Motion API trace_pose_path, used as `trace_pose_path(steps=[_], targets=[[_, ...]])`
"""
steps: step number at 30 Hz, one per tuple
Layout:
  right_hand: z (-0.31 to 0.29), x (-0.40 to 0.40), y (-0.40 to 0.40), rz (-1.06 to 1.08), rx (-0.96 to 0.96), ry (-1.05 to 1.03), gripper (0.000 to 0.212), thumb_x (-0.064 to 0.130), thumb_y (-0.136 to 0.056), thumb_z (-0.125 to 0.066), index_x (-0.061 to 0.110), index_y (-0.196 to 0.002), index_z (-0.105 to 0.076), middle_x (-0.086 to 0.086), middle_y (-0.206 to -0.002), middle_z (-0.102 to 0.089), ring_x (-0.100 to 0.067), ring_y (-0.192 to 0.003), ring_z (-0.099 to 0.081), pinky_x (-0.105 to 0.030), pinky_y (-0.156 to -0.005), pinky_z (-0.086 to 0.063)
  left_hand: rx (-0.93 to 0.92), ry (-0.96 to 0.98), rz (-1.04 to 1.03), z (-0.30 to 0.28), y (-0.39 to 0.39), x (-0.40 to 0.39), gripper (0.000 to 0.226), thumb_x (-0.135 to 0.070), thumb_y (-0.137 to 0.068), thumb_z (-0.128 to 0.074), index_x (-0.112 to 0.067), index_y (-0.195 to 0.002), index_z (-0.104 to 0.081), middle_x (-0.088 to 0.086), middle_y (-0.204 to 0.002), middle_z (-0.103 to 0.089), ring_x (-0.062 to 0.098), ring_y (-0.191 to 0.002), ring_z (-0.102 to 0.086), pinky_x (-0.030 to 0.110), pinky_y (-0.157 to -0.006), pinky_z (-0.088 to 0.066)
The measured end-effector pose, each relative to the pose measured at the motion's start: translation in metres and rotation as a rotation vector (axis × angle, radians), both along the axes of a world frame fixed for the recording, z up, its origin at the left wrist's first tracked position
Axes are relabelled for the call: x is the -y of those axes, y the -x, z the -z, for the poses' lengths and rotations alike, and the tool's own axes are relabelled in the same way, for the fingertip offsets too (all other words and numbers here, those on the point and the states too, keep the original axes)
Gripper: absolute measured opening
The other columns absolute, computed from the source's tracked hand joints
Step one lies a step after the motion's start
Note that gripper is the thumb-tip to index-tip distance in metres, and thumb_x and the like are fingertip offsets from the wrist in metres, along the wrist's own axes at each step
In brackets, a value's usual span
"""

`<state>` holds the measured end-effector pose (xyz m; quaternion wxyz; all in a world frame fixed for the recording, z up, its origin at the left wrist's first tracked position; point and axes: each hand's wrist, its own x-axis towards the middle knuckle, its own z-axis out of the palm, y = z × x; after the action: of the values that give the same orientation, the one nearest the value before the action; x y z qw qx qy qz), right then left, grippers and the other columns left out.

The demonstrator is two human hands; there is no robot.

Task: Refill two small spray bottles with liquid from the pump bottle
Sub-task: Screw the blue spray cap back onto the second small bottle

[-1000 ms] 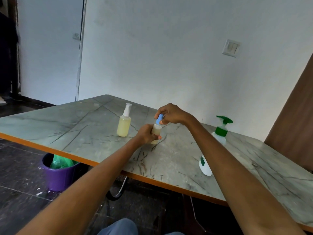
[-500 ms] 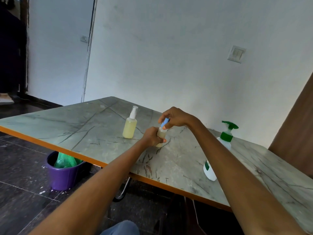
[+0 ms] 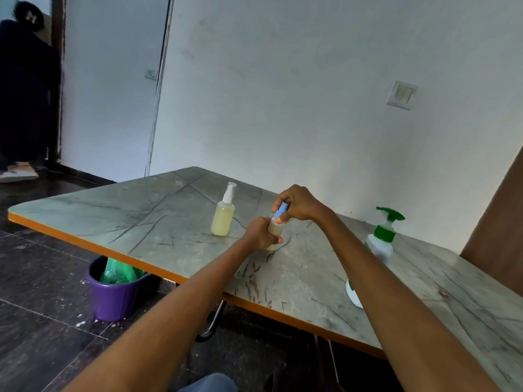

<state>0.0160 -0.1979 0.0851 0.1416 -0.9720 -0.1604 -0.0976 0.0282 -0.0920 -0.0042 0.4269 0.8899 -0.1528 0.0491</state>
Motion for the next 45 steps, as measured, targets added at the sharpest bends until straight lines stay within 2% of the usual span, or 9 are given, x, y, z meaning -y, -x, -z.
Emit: trace_pose_path(steps=[8, 15, 18, 24, 29, 32, 37, 42, 45], targets=[[-0.012, 0.0, -0.001, -0.078, -0.072, 0.11, 0.025, -0.007, -0.067, -0.076, -0.004, -0.092, -0.071, -0.017, -0.1, -0.067, -0.016, -0.08, -0.056, -0.015, -0.066, -0.045, 0.005, 0.012, 0.024, -0.001, -0.001, -0.002, 0.053, -0.024, -0.081, -0.07, -0.004, -0.126, -0.051, 0.014, -0.124, -0.059, 0.028, -0.113, -0.056, 0.03, -0.092, -0.043], [-0.019, 0.0, -0.003, -0.046, -0.097, 0.084, 0.032, -0.004, -0.07, -0.074, 0.002, -0.101, -0.069, -0.015, -0.108, -0.068, -0.02, -0.093, -0.061, -0.029, -0.083, -0.049, 0.001, 0.032, 0.034, 0.0, -0.001, -0.003, 0.056, -0.023, -0.08, -0.071, -0.003, -0.128, -0.05, 0.014, -0.124, -0.059, 0.027, -0.114, -0.056, 0.029, -0.092, -0.042], [-0.018, -0.002, -0.004, 0.013, -0.063, 0.097, 0.026, 0.007, -0.072, -0.077, 0.004, -0.097, -0.071, -0.022, -0.107, -0.066, -0.022, -0.087, -0.059, -0.03, -0.078, -0.047, 0.003, 0.021, 0.029, 0.0, -0.001, -0.003, 0.058, -0.024, -0.081, -0.07, -0.004, -0.13, -0.049, 0.013, -0.127, -0.057, 0.027, -0.117, -0.054, 0.028, -0.094, -0.041], [-0.017, -0.005, 0.002, -0.036, -0.046, 0.152, 0.028, -0.004, -0.071, -0.074, 0.0, -0.099, -0.071, -0.018, -0.108, -0.066, -0.031, -0.099, -0.061, -0.034, -0.086, -0.05, -0.005, 0.029, 0.031, -0.001, 0.001, -0.004, 0.057, -0.023, -0.081, -0.069, -0.003, -0.13, -0.047, 0.014, -0.128, -0.056, 0.027, -0.116, -0.054, 0.029, -0.094, -0.042], [-0.017, 0.001, 0.0, 0.001, -0.068, 0.043, 0.031, 0.01, -0.077, -0.074, 0.0, -0.106, -0.067, -0.02, -0.106, -0.067, -0.023, -0.082, -0.064, -0.015, -0.067, -0.05, 0.004, 0.041, 0.046, -0.001, 0.002, -0.004, 0.054, -0.021, -0.081, -0.07, -0.003, -0.128, -0.05, 0.015, -0.126, -0.058, 0.028, -0.116, -0.055, 0.03, -0.095, -0.042], [-0.017, -0.001, -0.002, 0.019, -0.107, 0.055, 0.027, 0.01, -0.078, -0.074, -0.004, -0.101, -0.068, -0.023, -0.1, -0.068, -0.02, -0.065, -0.063, -0.014, -0.062, -0.051, 0.006, 0.031, 0.043, -0.002, 0.003, -0.004, 0.055, -0.021, -0.082, -0.07, -0.003, -0.129, -0.049, 0.015, -0.127, -0.057, 0.028, -0.117, -0.054, 0.032, -0.097, -0.041], [-0.023, -0.011, 0.003, -0.013, -0.105, 0.214, 0.031, -0.008, -0.07, -0.072, 0.003, -0.099, -0.072, -0.005, -0.09, -0.062, -0.014, -0.08, -0.051, -0.01, -0.057, -0.036, 0.001, 0.015, 0.043, -0.002, 0.003, -0.005, 0.056, -0.023, -0.082, -0.069, -0.004, -0.13, -0.048, 0.014, -0.129, -0.056, 0.027, -0.117, -0.054, 0.03, -0.095, -0.041], [-0.018, -0.009, 0.001, -0.032, -0.087, 0.189, 0.027, -0.001, -0.075, -0.072, 0.002, -0.102, -0.071, -0.015, -0.106, -0.066, -0.016, -0.086, -0.052, -0.013, -0.062, -0.039, 0.012, 0.02, 0.032, -0.002, 0.004, -0.004, 0.056, -0.021, -0.082, -0.069, -0.003, -0.131, -0.047, 0.014, -0.131, -0.055, 0.028, -0.12, -0.052, 0.03, -0.098, -0.04], [-0.017, -0.007, -0.002, 0.008, -0.086, 0.117, 0.024, 0.004, -0.078, -0.072, -0.003, -0.101, -0.069, -0.02, -0.1, -0.066, -0.02, -0.076, -0.061, -0.01, -0.057, -0.046, 0.024, 0.022, 0.035, -0.001, 0.004, -0.004, 0.055, -0.02, -0.082, -0.069, -0.003, -0.13, -0.049, 0.014, -0.13, -0.056, 0.027, -0.12, -0.053, 0.03, -0.097, -0.04]])
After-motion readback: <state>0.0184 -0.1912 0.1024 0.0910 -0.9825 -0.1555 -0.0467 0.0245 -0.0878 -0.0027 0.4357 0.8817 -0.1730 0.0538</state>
